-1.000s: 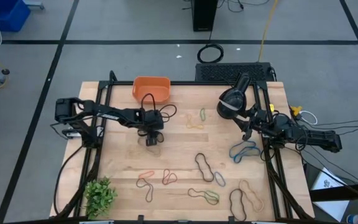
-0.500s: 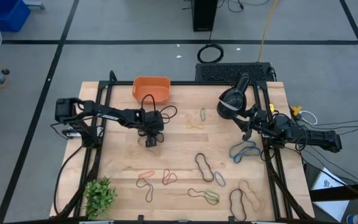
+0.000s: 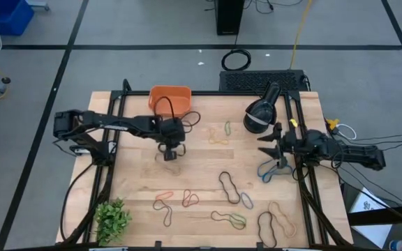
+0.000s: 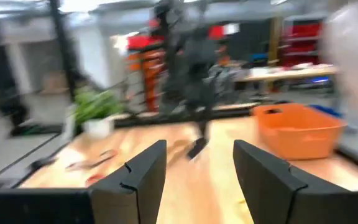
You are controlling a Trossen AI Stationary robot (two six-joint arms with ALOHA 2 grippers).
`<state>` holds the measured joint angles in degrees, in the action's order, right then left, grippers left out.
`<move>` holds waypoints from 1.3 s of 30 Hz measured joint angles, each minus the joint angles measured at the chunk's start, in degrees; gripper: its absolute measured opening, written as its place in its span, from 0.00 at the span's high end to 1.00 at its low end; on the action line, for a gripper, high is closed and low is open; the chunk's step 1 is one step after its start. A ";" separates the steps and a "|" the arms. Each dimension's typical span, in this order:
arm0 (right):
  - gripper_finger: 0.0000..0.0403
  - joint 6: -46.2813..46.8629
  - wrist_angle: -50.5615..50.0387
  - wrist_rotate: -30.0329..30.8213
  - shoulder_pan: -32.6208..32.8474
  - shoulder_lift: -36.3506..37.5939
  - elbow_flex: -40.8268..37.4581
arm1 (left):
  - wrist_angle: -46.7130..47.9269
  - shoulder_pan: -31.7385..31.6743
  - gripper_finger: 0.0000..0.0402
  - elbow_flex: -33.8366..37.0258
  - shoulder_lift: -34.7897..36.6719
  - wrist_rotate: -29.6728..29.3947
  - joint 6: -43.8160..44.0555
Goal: Pick and place rubber bands into bin
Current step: Put the top black rubber band into the orange container
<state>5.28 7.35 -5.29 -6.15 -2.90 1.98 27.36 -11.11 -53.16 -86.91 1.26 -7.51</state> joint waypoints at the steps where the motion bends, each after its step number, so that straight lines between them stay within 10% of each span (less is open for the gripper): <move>1: 0.56 -0.07 -0.28 -0.54 0.00 -0.62 0.00 | 0.47 -0.02 0.97 -1.32 0.85 -0.18 -0.15; 19: 0.62 -1.42 -1.57 1.02 -0.02 -10.58 0.00 | 15.64 -5.99 0.98 -26.08 4.58 -31.94 -4.87; 27: 0.62 -1.42 -1.59 0.79 -0.02 -12.22 -0.01 | 13.59 -16.17 0.98 -20.07 4.38 -30.37 -4.16; 39: 0.62 -1.45 -1.37 0.88 -0.01 -12.56 -0.02 | -13.23 -24.23 0.98 -1.73 4.36 -21.65 -7.48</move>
<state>3.84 5.98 -4.40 -6.16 -15.46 1.96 14.13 -35.34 -54.89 -82.54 -20.39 -14.99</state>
